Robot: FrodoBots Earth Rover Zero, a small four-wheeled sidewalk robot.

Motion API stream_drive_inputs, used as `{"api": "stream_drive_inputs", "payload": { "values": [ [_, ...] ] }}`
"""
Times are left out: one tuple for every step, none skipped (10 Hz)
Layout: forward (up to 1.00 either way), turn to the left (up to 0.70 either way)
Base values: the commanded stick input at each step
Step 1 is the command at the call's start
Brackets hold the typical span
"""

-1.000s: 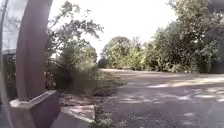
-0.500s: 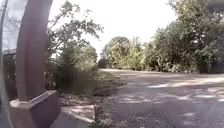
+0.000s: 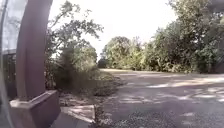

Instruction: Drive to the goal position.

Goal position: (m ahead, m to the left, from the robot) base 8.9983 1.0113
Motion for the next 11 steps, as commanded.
{"api": "stream_drive_inputs", "payload": {
  "values": [
    [-0.03, 0.00],
    [-0.26, 0.00],
    [-0.67, 0.00],
    [-0.69, 0.00],
    [-0.69, 0.00],
    [-0.69, 0.00],
    [-0.69, 0.00],
    [-0.69, 0.00],
    [-0.69, 0.00],
    [-0.69, 0.00],
    [-0.50, 0.00]
  ]
}}
